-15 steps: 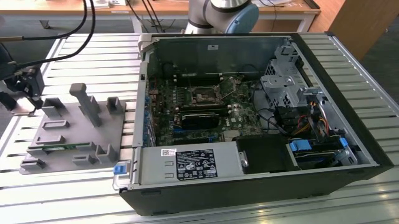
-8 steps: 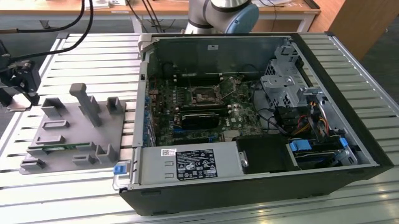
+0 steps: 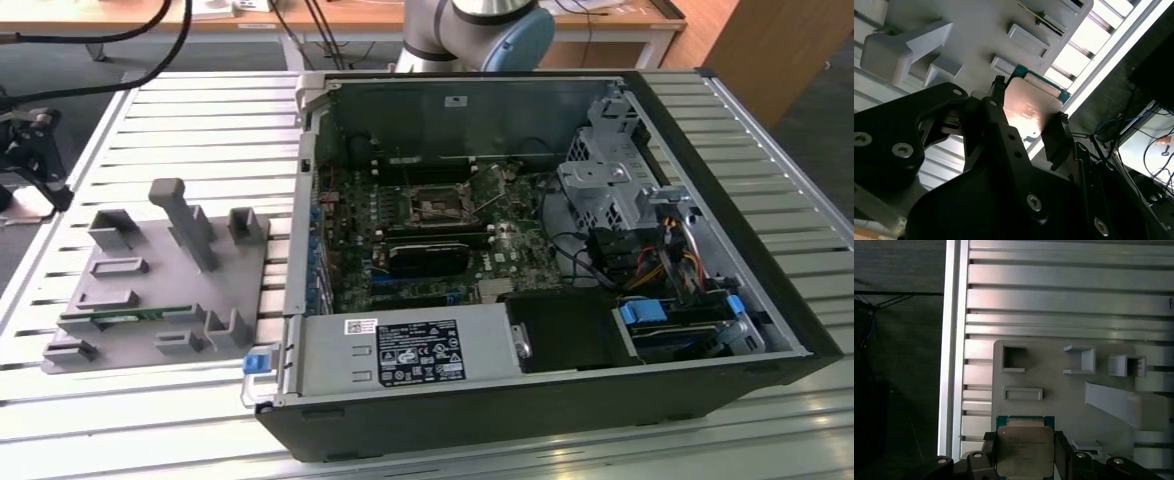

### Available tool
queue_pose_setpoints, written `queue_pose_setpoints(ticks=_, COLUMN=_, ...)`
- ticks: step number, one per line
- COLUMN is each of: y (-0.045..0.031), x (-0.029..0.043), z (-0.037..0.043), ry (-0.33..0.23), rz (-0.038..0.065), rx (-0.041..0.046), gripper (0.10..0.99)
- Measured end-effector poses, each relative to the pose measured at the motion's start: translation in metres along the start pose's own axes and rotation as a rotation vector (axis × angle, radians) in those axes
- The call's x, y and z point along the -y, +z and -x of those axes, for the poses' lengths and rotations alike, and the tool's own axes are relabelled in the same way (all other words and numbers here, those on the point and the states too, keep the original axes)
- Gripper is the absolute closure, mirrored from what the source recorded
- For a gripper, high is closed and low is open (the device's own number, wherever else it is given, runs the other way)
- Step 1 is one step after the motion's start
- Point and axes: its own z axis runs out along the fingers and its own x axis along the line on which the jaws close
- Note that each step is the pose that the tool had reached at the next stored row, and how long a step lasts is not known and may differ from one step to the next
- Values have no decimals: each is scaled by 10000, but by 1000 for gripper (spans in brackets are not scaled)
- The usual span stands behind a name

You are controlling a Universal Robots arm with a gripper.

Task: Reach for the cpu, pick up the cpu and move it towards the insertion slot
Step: 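Pick up the cpu and move it towards the insertion slot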

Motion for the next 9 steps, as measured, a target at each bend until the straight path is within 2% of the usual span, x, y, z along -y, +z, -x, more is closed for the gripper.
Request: queue_pose_setpoints(ticks=9, y=-177, x=-12, z=-1, ry=0, rz=-21, rx=1, gripper=545)
